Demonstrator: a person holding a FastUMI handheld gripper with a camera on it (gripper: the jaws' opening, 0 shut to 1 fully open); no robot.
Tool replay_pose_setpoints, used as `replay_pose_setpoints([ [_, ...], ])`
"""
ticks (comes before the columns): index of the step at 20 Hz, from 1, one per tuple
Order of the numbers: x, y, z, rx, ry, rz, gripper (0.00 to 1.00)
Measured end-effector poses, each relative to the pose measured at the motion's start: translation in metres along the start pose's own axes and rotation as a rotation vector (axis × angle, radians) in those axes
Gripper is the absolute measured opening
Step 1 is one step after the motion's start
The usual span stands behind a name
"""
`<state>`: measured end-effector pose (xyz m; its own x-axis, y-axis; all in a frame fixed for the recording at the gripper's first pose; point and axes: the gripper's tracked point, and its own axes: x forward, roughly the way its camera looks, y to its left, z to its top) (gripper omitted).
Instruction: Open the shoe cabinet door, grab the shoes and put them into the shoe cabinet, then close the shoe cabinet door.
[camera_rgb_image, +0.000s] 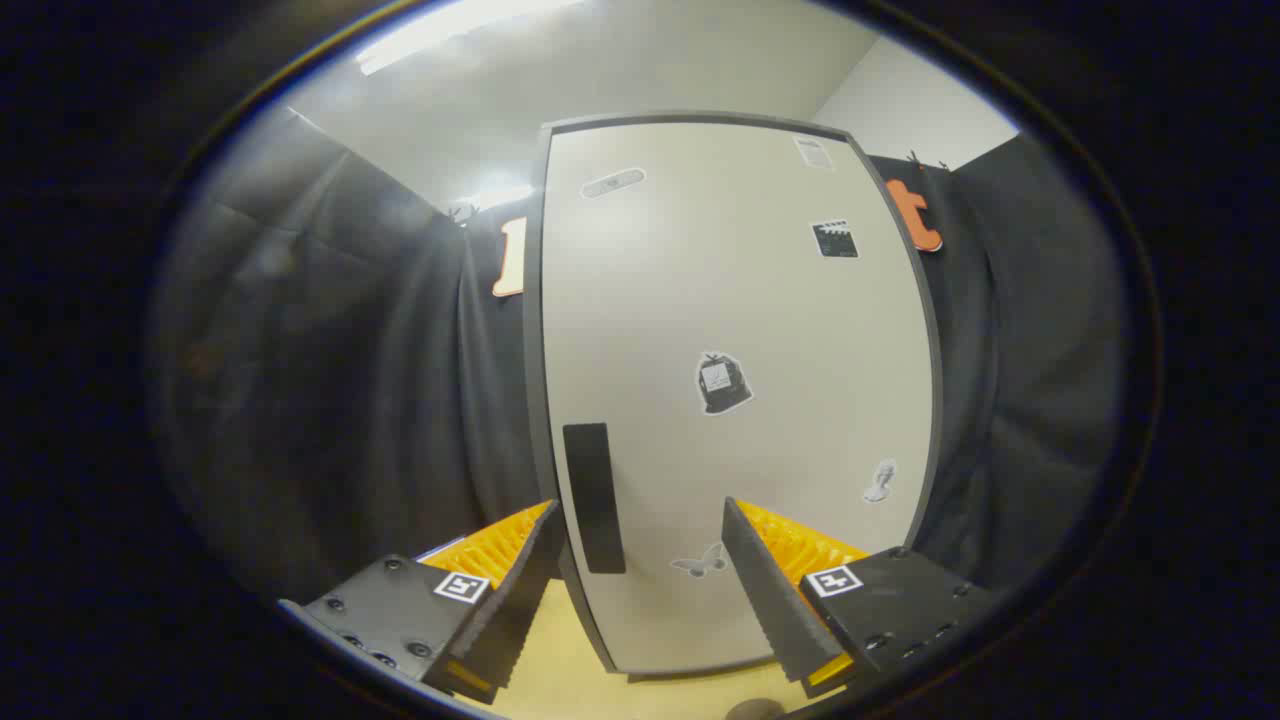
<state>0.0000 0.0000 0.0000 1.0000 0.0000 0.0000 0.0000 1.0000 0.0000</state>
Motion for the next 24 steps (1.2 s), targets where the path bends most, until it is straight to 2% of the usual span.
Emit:
replay_pose_setpoints([
  [17,0.015,-0.003,0.001,0.025,-0.003,0.003,0.99],
  [24,0.029,0.002,0.003,0.036,-0.010,0.034,0.98],
])
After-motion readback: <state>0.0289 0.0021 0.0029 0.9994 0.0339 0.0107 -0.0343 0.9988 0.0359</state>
